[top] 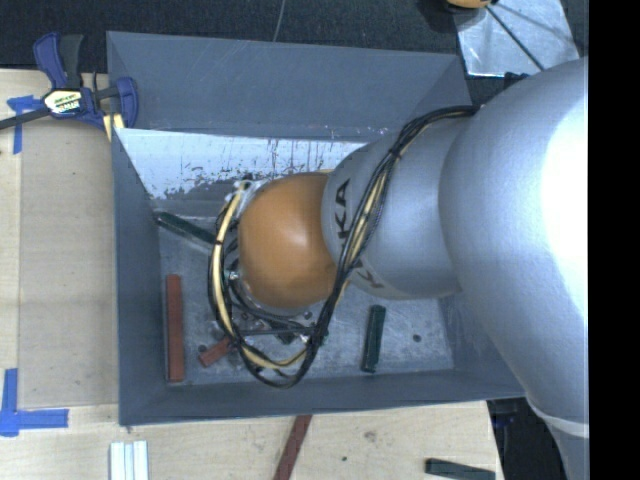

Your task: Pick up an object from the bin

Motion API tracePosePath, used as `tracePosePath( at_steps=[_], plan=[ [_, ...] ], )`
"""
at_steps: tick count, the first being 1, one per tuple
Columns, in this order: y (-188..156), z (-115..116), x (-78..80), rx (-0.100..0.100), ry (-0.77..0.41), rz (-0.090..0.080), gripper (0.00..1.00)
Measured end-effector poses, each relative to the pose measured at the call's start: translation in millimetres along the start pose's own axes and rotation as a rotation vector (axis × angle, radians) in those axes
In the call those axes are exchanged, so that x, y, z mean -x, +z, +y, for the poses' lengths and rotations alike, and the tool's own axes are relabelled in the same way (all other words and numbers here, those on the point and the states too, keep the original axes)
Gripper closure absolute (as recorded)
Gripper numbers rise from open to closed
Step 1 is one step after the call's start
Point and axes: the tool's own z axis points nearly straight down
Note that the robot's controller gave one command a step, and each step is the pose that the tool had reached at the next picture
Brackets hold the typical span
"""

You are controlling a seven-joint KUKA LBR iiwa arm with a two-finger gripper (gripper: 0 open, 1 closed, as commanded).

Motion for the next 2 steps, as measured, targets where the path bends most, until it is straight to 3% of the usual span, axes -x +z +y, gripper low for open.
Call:
tracePosePath(
  at_steps=[1,2],
  plan=[
    [-6,-7,0.4,-0.001,0.045,-0.002,1.0],
    [-124,7,2.7,0.0,0.015,-0.001,1.0]
  ],
)
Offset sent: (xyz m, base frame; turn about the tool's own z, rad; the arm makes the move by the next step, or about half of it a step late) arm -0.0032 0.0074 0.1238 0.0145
